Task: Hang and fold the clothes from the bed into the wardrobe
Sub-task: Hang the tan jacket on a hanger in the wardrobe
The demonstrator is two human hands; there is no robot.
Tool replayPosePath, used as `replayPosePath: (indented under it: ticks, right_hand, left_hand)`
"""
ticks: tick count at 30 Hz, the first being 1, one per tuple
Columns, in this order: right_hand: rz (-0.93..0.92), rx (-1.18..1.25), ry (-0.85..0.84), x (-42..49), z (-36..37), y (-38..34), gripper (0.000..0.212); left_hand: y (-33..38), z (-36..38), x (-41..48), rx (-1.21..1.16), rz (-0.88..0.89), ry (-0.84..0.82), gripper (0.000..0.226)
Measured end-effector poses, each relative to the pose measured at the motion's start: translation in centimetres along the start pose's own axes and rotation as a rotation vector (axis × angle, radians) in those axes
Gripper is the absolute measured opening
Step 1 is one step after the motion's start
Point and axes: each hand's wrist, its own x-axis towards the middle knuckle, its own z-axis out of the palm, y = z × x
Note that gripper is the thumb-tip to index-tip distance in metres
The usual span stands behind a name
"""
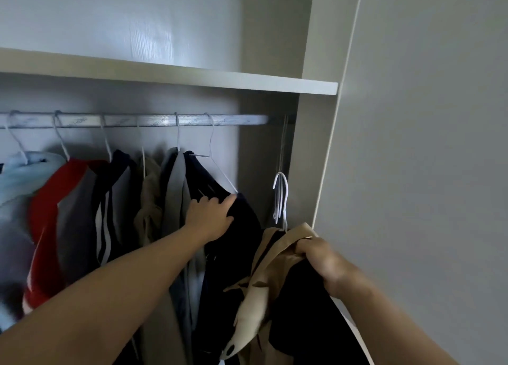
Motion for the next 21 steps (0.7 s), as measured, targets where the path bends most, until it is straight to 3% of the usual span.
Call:
replayPosePath:
  ticks: [3,8,15,18,21]
  right_hand:
    - [0.019,0.045,0.005,1.4,1.5,-0.8,0.024]
    - [0.084,0.049,-0.012,2.3,1.9,-1.3,0.025]
    - [0.056,-0.027,0.005,3.5,0.7,-1.9,0.025]
    - [-0.034,-0.018,0.036,4.6,1.1,-2.1,0.027]
    - [-0.111,-0.023,0.054,6.5,2.1,-3.0,0.026]
  left_hand:
    - [0.2,-0.7,1.8,-0.107,0.079,0.155,0.052]
    - [0.8,0.3,4.3,-0.164,0.027,-0.168,0.044]
    - [-1.3,1.9,4.2,-0.009,-0.118,-0.005,0.04]
    - [-2.7,1.7,3.6,0.084,-0.127,-0.057,0.027]
    - [-4.2,0.0,3.9,0.011,-0.156,-0.05,0.029]
